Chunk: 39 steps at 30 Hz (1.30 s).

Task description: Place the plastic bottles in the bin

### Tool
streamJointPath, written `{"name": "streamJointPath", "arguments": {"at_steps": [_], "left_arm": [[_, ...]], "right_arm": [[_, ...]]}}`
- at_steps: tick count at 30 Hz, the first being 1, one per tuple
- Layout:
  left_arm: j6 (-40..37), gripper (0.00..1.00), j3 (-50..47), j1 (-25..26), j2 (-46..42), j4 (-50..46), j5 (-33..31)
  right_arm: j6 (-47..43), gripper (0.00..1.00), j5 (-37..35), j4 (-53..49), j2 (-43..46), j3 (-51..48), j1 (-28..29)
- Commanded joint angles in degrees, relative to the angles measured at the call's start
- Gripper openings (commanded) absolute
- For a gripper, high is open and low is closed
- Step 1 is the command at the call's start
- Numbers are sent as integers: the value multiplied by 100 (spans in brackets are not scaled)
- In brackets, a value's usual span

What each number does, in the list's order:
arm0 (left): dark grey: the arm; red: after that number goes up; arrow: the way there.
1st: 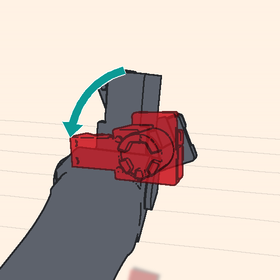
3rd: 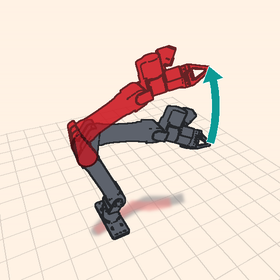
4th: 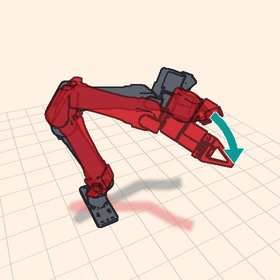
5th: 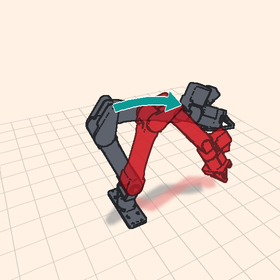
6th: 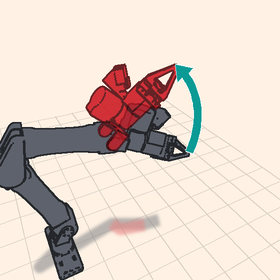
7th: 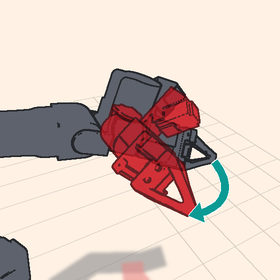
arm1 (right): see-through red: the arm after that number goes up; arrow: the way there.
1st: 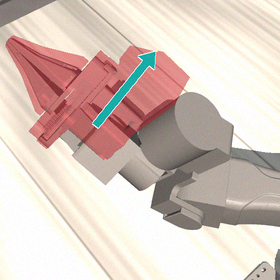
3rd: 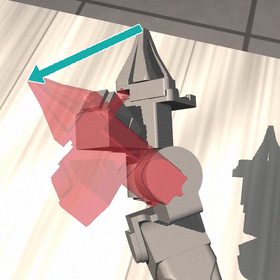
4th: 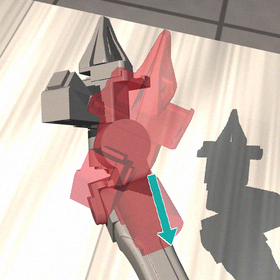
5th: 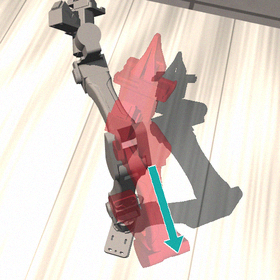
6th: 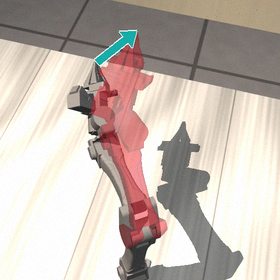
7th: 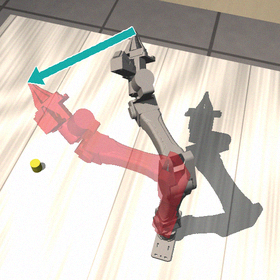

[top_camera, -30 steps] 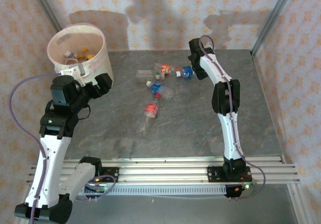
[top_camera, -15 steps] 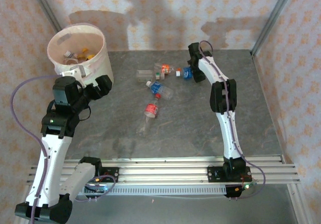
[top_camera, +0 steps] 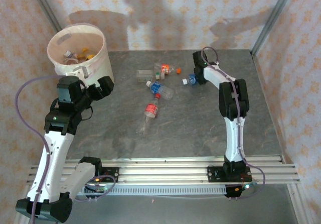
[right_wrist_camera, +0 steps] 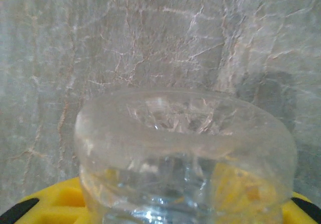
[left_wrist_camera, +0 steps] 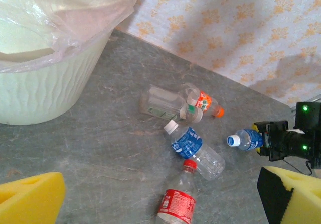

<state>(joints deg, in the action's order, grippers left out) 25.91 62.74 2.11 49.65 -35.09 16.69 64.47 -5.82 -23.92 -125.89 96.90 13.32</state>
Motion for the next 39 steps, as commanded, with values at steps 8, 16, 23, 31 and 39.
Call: {"name": "streamJointPath", "arguments": {"at_steps": [8, 16, 23, 31, 39], "left_arm": [[423, 100, -179, -9, 141, 633, 750], [721, 100, -226, 277, 556, 1431, 1658], [503, 100, 307, 951, 1308, 1487, 1621], [-87, 99, 1068, 1475, 2150, 1254, 2140], [-455, 100, 1684, 1761, 2812, 1240, 2477]], "right_arm": [[-1294, 37, 86, 2637, 2253, -2162, 103], [-2039, 37, 907, 3576, 3331, -2770, 756], [-2633, 37, 1236, 3778, 3448, -2317, 1528], [-2726, 37, 2071, 3441, 3345, -1694, 1747], [-2177, 38, 2713, 3601, 3363, -1651, 1932]]}}
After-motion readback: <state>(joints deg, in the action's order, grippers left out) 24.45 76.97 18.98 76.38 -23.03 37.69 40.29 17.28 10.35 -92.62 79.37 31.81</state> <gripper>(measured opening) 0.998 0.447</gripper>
